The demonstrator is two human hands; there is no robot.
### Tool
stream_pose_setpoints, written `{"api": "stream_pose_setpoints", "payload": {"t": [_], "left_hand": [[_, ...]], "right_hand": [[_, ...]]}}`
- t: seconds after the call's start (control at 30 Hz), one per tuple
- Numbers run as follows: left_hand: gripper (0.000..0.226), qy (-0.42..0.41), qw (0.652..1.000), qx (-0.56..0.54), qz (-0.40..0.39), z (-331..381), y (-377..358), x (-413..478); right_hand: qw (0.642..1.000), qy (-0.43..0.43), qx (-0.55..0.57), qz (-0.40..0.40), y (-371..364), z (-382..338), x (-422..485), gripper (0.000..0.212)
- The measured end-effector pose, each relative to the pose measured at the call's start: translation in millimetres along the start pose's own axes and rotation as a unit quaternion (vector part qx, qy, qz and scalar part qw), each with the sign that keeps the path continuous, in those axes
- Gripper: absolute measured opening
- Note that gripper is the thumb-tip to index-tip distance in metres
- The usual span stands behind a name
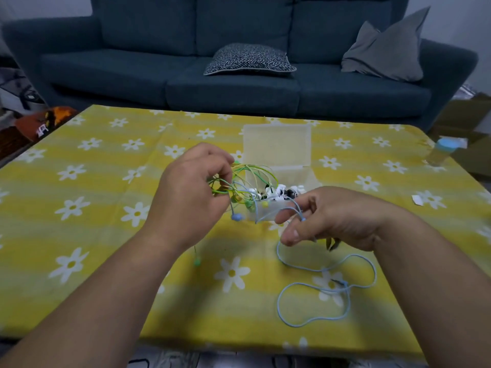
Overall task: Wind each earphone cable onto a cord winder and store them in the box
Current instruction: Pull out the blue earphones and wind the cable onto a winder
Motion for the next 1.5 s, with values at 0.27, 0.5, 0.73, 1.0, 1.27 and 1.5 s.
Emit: {"api": "stream_pose_setpoints", "payload": {"t": [0.27,0.5,0.73,1.0,1.27,1.5], "left_hand": [[0.018,-0.001,0.999,-0.005,0.044,-0.8,5.0,3.0],[0.016,-0.016,0.999,-0.032,0.015,9.8,-2.6,0.5],[0.018,-0.007,0.999,-0.031,0.031,4.7,3.1,2.0],[0.023,0.021,0.989,0.007,0.146,-0.5,12.7,4.3],[0.019,-0.03,0.994,-0.009,0.102,11.6,7.1,3.6],[0.017,-0.047,0.996,-0.032,0.065,21.9,-4.2,1.1]], "right_hand": [[0.982,-0.01,-0.052,-0.181,-2.5,1.7,-15.1,0.049],[0.987,0.04,0.121,-0.092,0.0,-0.4,-1.4,0.065],[0.969,0.117,0.125,-0.176,3.4,-0.1,-9.7,0.066],[0.968,0.078,0.234,-0.039,7.6,-8.6,-4.6,0.051],[0.99,0.064,0.105,-0.062,1.3,-5.1,-6.9,0.041],[0.987,0.099,0.125,-0.031,-16.6,-10.8,2.5,0.042]]}}
Point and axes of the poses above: each hand's wrist, its own x-axis towards the middle knuckle, its own y-axis out of the back of the hand, z = x × y, the point moved 2 cm from there along x, towards the middle knuckle, and after that the axes turned 1 degree about x, right-handed, at the moved point
